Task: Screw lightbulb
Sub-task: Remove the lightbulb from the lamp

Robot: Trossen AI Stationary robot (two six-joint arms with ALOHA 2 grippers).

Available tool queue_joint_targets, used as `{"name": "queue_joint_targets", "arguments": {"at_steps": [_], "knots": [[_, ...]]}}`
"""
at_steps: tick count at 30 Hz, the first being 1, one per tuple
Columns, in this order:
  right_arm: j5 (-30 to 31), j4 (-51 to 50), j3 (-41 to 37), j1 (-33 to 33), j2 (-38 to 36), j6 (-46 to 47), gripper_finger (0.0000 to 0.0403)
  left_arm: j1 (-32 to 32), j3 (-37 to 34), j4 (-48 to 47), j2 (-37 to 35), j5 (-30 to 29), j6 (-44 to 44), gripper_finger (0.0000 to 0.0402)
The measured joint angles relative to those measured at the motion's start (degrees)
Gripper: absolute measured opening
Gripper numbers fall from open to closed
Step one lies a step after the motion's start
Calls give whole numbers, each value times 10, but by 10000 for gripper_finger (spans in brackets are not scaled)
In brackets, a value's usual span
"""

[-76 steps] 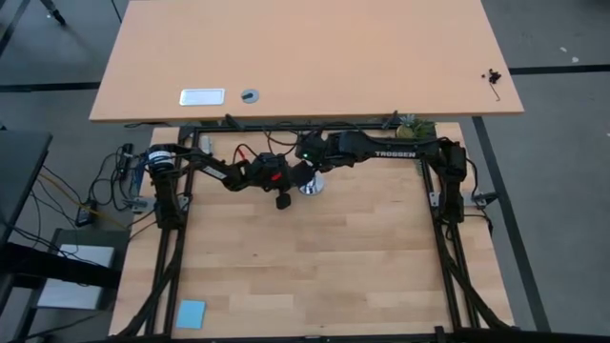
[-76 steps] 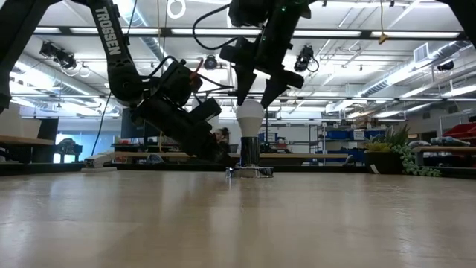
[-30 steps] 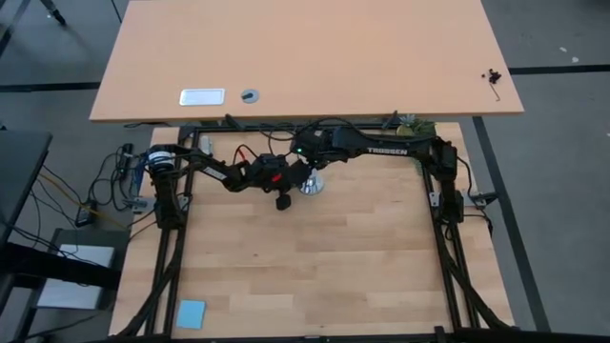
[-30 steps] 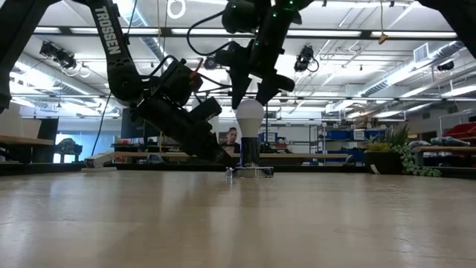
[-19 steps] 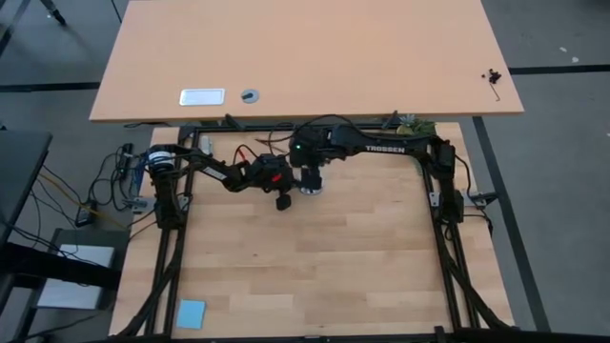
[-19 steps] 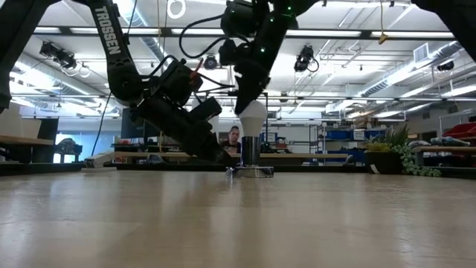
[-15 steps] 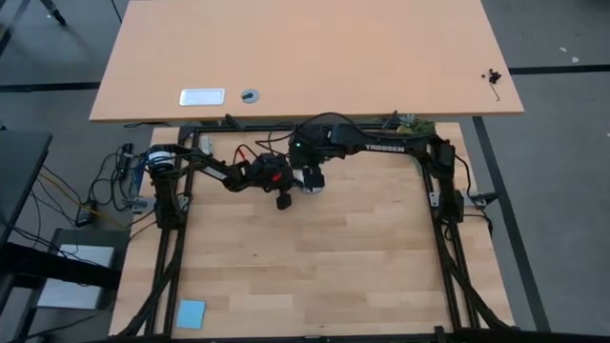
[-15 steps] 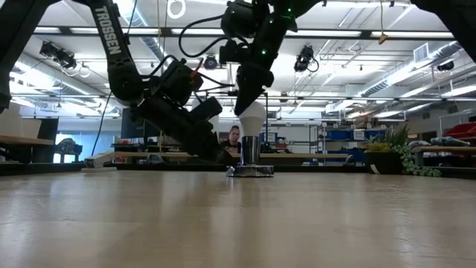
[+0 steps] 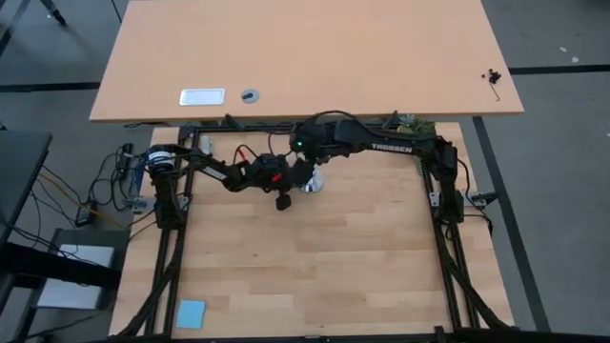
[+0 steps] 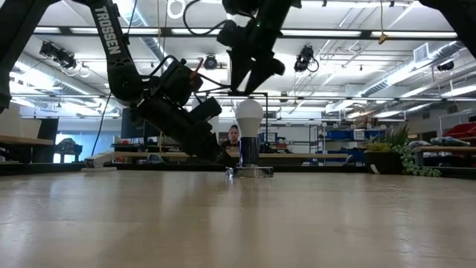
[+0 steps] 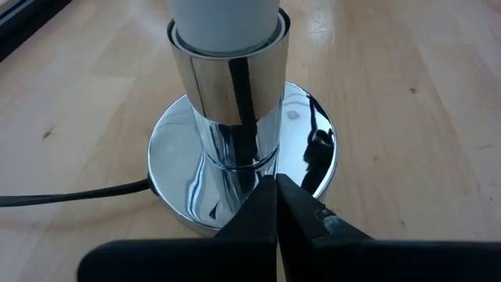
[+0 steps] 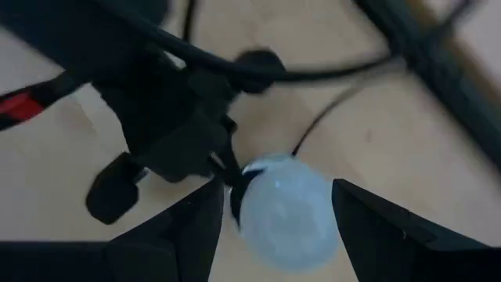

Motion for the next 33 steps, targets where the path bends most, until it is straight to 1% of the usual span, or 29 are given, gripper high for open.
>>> {"name": "queue_joint_targets", "arguments": {"at_steps": [2,5,12,15,18,20,21,23,26,29,31,33], "knots": [[-17,-21,0,-8,0,46,245,0,0,0,0,0,-1,1],[-29,-42,-2,-18,4,66,247,0,0,0,0,0,-2,1],[-89,-6,-33,-35,8,70,276,0,0,0,0,0,-2,1],[-97,-3,-43,-41,7,70,285,0,0,0,0,0,-2,1],[-100,-2,-49,-48,6,56,284,0,0,0,0,0,-2,1],[-103,1,-49,-54,6,19,278,0,0,0,0,0,-2,1],[-105,4,-49,-57,6,-14,274,0,0,0,0,0,-2,1],[-105,15,-49,-61,6,-105,265,0,0,0,0,0,-2,1],[-107,32,-49,-65,6,-271,254,0,0,0,0,0,-2,1],[-123,38,-50,-68,7,-411,246,0,0,0,0,0,-1,1],[-131,42,-50,-68,7,-443,242,0,0,0,0,0,-1,1],[-130,48,-50,-64,7,-430,240,0,0,0,0,0,-1,1]]}}
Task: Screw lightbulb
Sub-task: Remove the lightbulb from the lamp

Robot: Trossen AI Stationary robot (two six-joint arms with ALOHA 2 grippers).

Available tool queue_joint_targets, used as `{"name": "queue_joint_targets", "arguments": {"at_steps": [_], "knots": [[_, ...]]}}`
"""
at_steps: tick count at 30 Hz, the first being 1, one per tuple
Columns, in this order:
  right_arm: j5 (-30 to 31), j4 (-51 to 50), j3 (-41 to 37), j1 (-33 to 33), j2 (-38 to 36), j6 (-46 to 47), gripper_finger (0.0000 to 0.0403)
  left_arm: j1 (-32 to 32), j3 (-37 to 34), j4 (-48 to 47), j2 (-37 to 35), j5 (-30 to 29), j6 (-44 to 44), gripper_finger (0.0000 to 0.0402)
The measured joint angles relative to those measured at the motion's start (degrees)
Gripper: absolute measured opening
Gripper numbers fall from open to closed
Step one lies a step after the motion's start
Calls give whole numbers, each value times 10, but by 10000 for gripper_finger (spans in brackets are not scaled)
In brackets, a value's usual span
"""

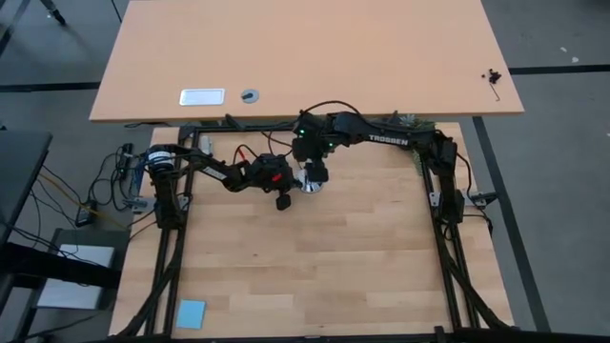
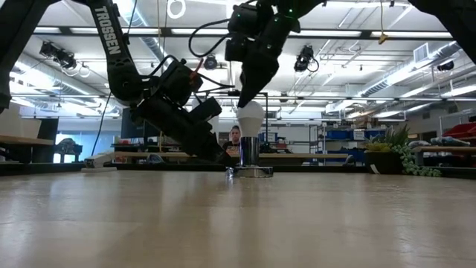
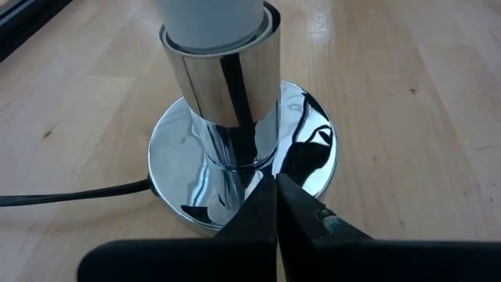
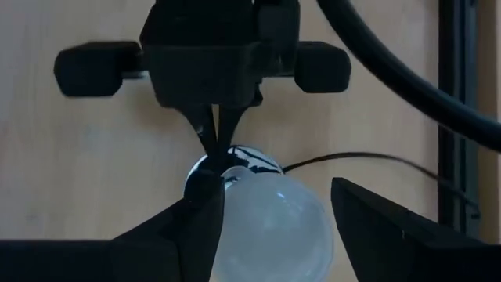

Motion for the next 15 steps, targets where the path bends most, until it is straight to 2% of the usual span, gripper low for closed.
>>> {"name": "queue_joint_targets", "arguments": {"at_steps": [4,7,10,15], "knots": [[29,-4,17,17,1,97,242,0,0,0,0,0,0,1],[83,-9,44,33,1,253,248,0,0,0,0,0,0,1],[97,-48,70,41,1,396,255,0,0,0,0,0,0,1],[89,-91,76,46,1,476,266,0,0,0,0,0,-1,1]]}}
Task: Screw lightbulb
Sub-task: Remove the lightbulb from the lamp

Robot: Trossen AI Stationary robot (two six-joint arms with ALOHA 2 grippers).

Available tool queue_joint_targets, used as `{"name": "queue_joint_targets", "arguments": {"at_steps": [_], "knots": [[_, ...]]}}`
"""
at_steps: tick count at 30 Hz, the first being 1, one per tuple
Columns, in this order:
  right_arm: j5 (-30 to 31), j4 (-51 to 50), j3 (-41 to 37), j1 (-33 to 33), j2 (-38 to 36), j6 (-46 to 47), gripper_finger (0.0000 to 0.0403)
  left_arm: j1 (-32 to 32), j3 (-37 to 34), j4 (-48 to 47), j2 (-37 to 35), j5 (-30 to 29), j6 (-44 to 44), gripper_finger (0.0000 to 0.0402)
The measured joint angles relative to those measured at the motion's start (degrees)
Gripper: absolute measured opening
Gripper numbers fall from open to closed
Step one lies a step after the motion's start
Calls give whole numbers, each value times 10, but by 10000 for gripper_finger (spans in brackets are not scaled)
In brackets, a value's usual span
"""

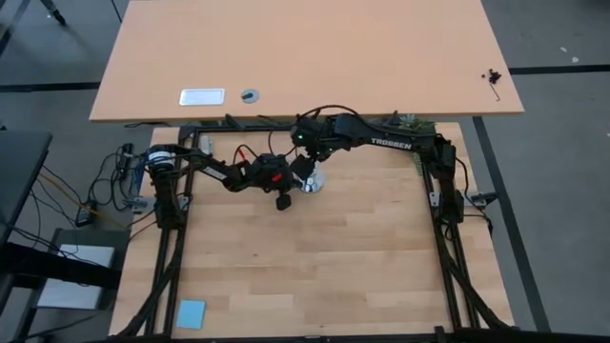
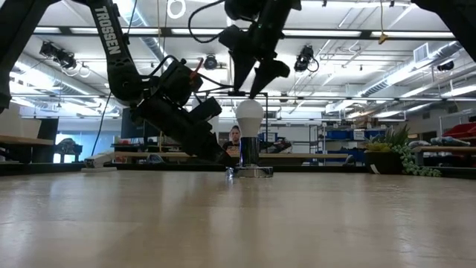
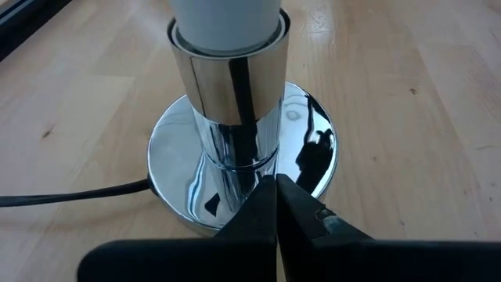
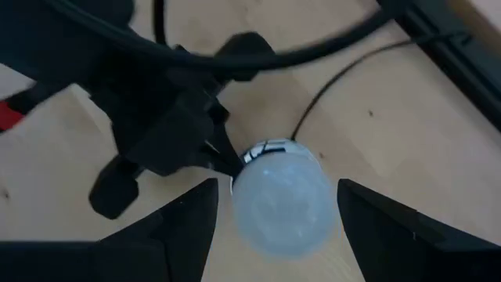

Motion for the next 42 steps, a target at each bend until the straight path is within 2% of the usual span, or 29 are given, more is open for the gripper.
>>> {"name": "queue_joint_targets", "arguments": {"at_steps": [10,17,22,26,30,33,37,42], "knots": [[-14,4,-47,-7,0,24,294,0,0,0,0,0,0,1],[-25,14,-67,-18,-2,15,280,0,0,0,0,0,0,1],[-39,26,-68,-28,-2,-73,254,0,0,0,0,0,0,1],[-71,33,-68,-37,-2,-212,241,0,0,0,0,0,0,1],[-109,33,-68,-51,-2,-396,239,0,0,0,0,0,0,1],[-115,35,-68,-60,-3,-479,238,0,0,0,0,0,0,1],[-123,34,-67,-67,-3,-498,237,0,0,-1,0,0,4,1],[-106,17,-43,-56,-2,-398,239,0,0,-2,0,-1,4,1]]}}
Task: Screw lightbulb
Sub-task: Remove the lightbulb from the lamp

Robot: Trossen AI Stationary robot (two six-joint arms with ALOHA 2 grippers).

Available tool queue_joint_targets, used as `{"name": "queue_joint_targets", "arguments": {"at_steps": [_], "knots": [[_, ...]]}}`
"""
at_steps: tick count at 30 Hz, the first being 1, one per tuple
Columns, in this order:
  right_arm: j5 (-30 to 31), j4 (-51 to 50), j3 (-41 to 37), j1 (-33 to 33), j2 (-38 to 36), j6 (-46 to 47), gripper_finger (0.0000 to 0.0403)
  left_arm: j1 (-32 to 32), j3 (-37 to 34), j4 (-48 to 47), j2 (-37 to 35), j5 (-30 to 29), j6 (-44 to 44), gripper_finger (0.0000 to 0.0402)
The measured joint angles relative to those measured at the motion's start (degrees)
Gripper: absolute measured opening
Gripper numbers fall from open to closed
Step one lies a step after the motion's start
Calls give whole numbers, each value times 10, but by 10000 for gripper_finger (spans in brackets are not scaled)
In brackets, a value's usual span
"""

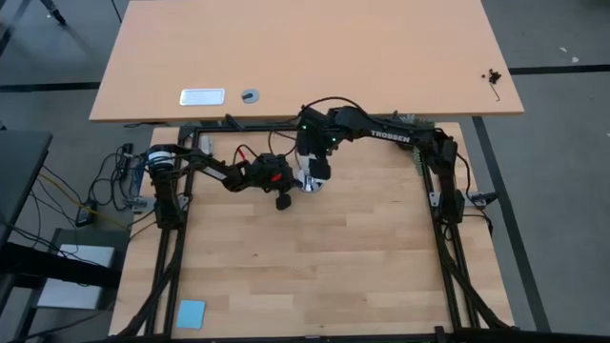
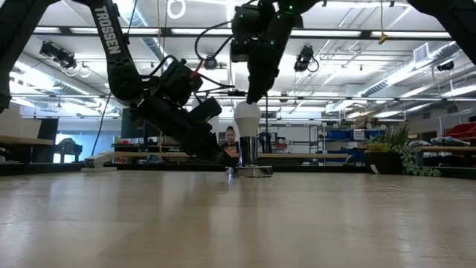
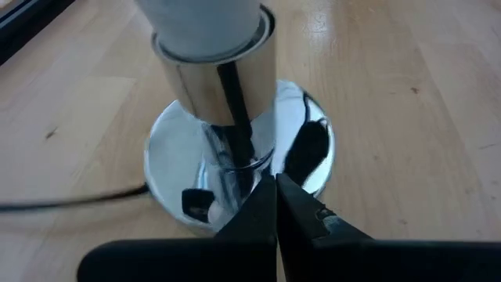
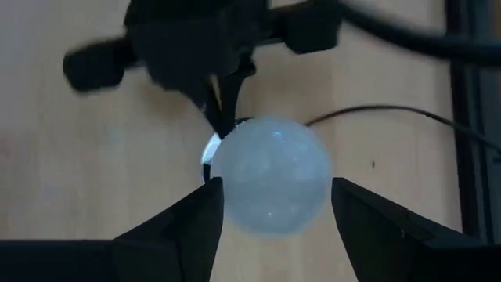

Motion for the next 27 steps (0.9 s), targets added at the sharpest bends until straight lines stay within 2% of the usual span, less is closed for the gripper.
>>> {"name": "queue_joint_targets", "arguments": {"at_steps": [2,5,8,10,17,27], "knots": [[13,-2,16,6,1,55,243,0,0,-1,0,-1,0,1],[44,0,33,16,0,201,250,0,0,-1,0,1,0,1],[46,-13,34,23,0,350,256,0,0,-1,0,1,0,1],[43,-42,35,27,0,416,260,0,0,0,0,1,-1,1],[43,-31,1,38,3,461,274,0,0,0,0,1,-2,1],[69,-10,-8,30,3,467,305,0,0,1,0,1,-3,1]]}}
